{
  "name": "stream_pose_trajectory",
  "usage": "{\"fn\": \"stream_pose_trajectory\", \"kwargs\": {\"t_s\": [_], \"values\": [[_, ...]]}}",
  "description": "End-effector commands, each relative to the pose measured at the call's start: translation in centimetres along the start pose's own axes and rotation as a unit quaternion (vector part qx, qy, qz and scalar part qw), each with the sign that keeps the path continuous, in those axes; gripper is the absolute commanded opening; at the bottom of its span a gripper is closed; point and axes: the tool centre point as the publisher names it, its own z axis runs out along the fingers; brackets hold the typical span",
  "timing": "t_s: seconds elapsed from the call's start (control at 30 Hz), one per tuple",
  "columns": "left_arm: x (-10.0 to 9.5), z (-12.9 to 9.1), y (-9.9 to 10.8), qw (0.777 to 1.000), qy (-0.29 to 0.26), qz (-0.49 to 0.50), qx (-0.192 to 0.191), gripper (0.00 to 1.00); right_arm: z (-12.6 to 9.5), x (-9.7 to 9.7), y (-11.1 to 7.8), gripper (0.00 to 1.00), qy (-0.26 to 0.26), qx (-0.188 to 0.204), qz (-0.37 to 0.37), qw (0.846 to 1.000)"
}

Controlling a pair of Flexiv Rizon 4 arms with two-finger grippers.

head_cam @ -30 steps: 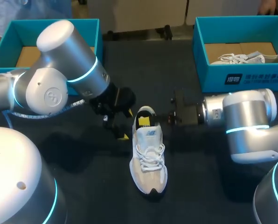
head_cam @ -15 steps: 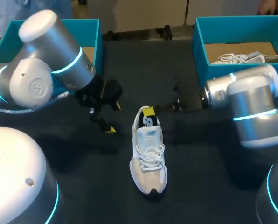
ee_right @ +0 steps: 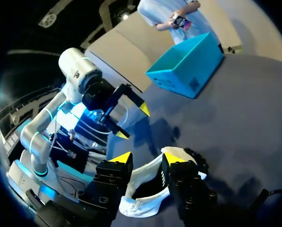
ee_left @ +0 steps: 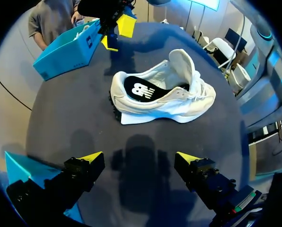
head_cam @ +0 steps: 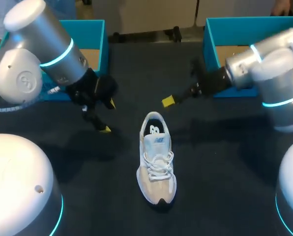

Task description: Take the shoe out of the shoebox, open the shoe tongue, remove and reinsert the insole, then place the shoe into the shoebox

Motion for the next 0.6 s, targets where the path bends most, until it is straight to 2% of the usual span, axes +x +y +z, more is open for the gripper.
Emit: {"fn": "stream_pose_trajectory", "kwargs": {"t_s": [0.03,0.23,0.3,0.37,0.4,0.43,0.47,0.53,0.57,0.6], "values": [[-0.4,-2.1,1.0,1.000,0.001,-0.004,-0.008,1.00,-3.0,1.4,0.8,0.36,-0.049,0.070,0.013,0.996],[-0.7,-4.6,1.2,1.000,-0.001,0.022,-0.007,1.00,-4.9,1.8,1.3,0.36,-0.099,0.079,0.032,0.991],[-1.0,-5.6,1.6,0.999,-0.003,0.036,-0.012,1.00,-5.4,1.9,1.4,0.25,-0.118,0.080,0.038,0.989],[-1.3,-6.7,1.9,0.998,-0.012,0.053,-0.018,1.00,-5.7,2.1,1.6,0.00,-0.138,0.080,0.039,0.986],[-1.5,-7.0,2.1,0.998,-0.021,0.055,-0.016,1.00,-5.8,2.2,1.6,0.00,-0.145,0.082,0.040,0.985],[-1.9,-7.6,2.2,0.998,-0.034,0.050,0.002,1.00,-5.8,2.3,1.6,0.00,-0.161,0.085,0.044,0.982],[-1.9,-7.6,2.2,0.998,-0.034,0.050,0.002,1.00,-5.8,2.2,1.6,0.00,-0.192,0.083,0.052,0.977],[-1.9,-7.6,2.2,0.998,-0.034,0.050,0.002,1.00,-5.8,2.2,1.6,0.00,-0.196,0.082,0.054,0.976],[-1.9,-7.6,2.2,0.998,-0.034,0.050,0.002,1.00,-5.8,2.2,1.4,0.00,-0.227,0.070,0.063,0.969],[-1.9,-7.6,2.2,0.998,-0.034,0.050,0.002,1.00,-5.8,2.4,1.3,0.00,-0.236,0.060,0.069,0.967]]}}
